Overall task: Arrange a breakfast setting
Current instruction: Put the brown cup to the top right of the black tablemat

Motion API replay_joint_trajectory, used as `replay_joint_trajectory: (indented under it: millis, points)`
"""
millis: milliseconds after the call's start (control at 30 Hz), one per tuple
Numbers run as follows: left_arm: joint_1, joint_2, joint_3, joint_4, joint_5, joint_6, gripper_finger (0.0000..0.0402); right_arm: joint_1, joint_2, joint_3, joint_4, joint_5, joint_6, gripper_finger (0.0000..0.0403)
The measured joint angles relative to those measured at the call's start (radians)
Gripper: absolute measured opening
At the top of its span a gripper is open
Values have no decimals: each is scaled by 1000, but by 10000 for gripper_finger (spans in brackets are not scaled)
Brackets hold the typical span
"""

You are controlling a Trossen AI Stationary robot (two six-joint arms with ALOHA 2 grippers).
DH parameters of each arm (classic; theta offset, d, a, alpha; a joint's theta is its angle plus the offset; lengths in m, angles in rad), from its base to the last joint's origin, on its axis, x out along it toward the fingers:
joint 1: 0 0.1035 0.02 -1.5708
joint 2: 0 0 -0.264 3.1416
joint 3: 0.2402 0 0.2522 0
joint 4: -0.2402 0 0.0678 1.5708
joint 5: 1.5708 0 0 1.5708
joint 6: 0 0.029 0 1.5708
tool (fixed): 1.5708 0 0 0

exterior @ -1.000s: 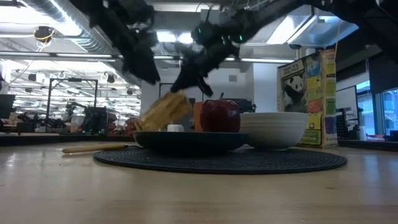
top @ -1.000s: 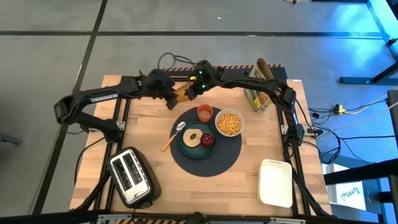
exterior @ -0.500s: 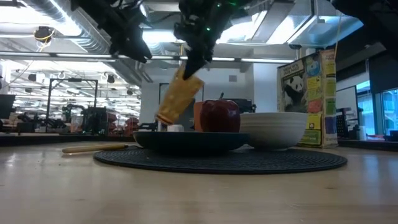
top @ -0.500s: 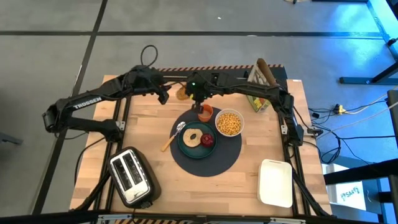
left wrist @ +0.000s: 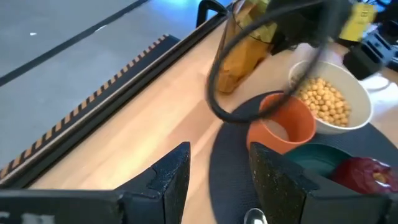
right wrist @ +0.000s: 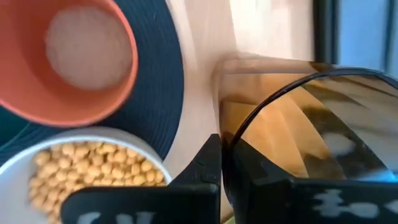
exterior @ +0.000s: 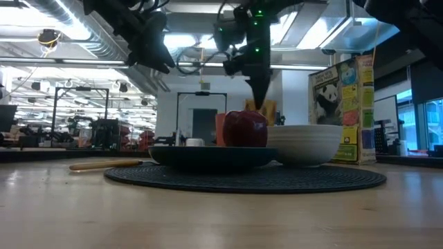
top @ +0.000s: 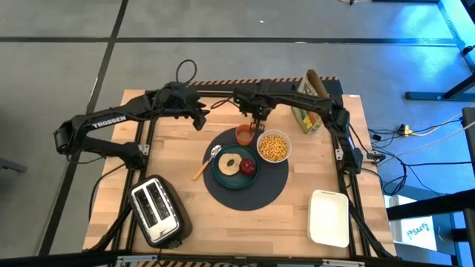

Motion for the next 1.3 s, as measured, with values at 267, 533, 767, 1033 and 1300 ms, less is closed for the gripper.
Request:
replay_joint_trajectory:
  millis: [267, 533, 767, 1033, 1300]
  points:
    - [-29, 7, 0, 20, 1, -36, 160, -15, 0, 0, -22, -41, 54, 8]
    - [-45, 83, 0, 164, 77, -52, 160, -15, -1, 19, 2, -47, 142, 104]
    - [-60, 186, 0, 415, 115, 140, 160, -15, -3, 202, -57, -48, 167, 193]
    - [-51, 342, 80, 587, 159, 382, 160, -22, -150, 251, -138, -55, 263, 213]
    - [-55, 555, 294, 559, 123, 414, 160, -38, -218, 250, -168, -28, 343, 196]
